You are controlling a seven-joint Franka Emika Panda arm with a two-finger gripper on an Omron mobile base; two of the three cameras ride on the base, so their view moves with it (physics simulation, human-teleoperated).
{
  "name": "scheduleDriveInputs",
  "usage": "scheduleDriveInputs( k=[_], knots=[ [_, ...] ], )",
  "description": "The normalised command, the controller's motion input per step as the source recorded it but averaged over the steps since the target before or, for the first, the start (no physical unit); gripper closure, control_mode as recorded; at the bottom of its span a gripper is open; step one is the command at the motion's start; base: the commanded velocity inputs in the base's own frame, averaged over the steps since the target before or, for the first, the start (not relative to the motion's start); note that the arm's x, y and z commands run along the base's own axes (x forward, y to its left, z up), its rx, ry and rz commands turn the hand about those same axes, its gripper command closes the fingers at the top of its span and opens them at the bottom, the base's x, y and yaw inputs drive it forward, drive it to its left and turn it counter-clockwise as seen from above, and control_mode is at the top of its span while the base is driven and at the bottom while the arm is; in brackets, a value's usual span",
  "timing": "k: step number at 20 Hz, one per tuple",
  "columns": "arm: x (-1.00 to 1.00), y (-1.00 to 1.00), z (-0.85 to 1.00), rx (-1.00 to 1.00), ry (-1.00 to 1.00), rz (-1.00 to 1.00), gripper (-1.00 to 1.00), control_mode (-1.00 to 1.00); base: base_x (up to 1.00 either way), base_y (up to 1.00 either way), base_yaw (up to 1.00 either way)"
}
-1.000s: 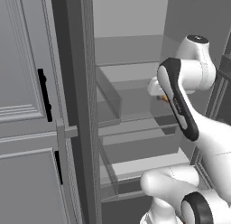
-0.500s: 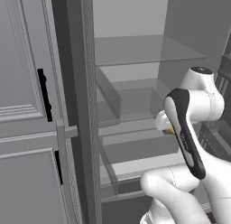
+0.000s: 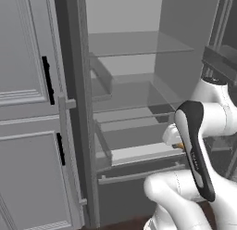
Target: Place one potato and one steak in each tupperware on the nearby counter, to pack two identical lunches.
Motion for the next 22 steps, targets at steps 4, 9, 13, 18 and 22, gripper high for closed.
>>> scheduleDriveInputs(
  k=[4, 9, 13, 18, 22],
  knots=[
    [0.0, 0.0, 0.0, 0.0, 0.0, 0.0, 1.0, 1.0, -1.0, -0.02, -0.09],
    [0.0, 0.0, 0.0, 0.0, 0.0, 0.0, 1.0, 1.0, -0.88, -0.39, -0.36],
    [0.0, 0.0, 0.0, 0.0, 0.0, 0.0, 1.0, 1.0, -0.43, -0.65, -0.6],
    [0.0, 0.0, 0.0, 0.0, 0.0, 0.0, 1.0, 1.0, -0.23, -0.76, -0.6],
    [0.0, 0.0, 0.0, 0.0, 0.0, 0.0, 1.0, 1.0, -0.09, -0.79, -0.65]
  ],
)
